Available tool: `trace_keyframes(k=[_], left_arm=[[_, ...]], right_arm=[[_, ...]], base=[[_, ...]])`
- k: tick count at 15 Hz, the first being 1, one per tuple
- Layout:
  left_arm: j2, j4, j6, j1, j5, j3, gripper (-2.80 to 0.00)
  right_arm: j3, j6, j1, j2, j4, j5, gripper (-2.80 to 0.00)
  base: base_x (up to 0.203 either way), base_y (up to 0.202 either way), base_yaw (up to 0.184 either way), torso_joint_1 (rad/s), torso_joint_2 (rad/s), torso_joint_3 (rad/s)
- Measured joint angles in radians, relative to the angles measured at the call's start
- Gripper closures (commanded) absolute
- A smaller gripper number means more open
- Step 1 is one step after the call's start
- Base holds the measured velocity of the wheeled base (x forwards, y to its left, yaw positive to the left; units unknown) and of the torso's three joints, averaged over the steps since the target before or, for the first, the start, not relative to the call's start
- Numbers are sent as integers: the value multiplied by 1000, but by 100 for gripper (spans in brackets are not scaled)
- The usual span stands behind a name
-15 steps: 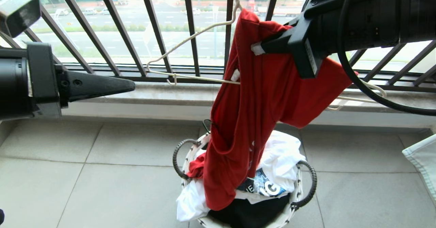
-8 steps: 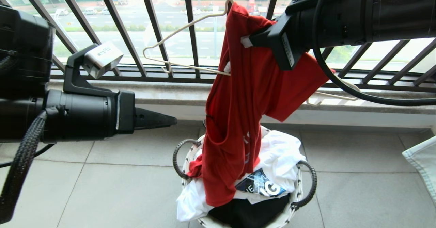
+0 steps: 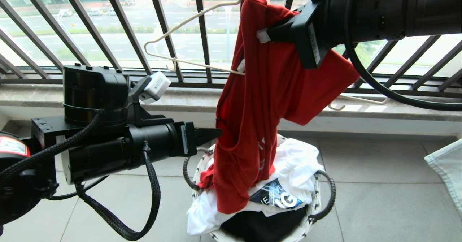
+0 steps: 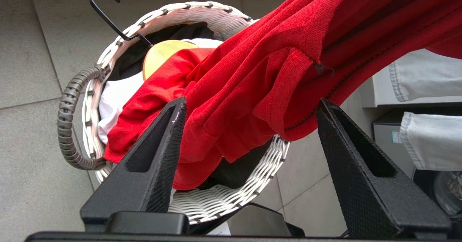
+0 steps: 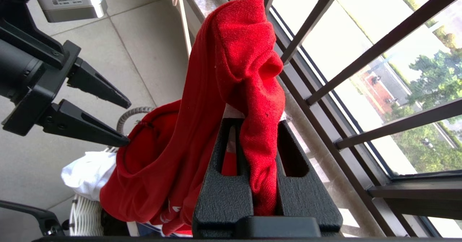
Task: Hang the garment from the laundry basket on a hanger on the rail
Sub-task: Hang the clothes on the clothes rack
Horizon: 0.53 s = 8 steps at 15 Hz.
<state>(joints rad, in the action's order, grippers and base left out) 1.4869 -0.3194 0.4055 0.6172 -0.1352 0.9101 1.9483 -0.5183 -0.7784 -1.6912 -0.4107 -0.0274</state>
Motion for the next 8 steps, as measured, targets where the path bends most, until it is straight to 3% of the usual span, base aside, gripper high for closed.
trace_keyframes(k=[5,6,8], left_arm=[[15,-180,5,5,5,-63,-280],[16,-210,7,5,6,-72,0],[18,-271,9,5,8,-91,0]], right_arm=[[-9,0,-47,26,-17,-3,0],[-13,0,-50,30,-32,-4,0],[-16,-1,-52,35,-64,-3,0]], base=[[0,0,0,0,0,0],[0,0,0,0,0,0],[0,0,0,0,0,0]])
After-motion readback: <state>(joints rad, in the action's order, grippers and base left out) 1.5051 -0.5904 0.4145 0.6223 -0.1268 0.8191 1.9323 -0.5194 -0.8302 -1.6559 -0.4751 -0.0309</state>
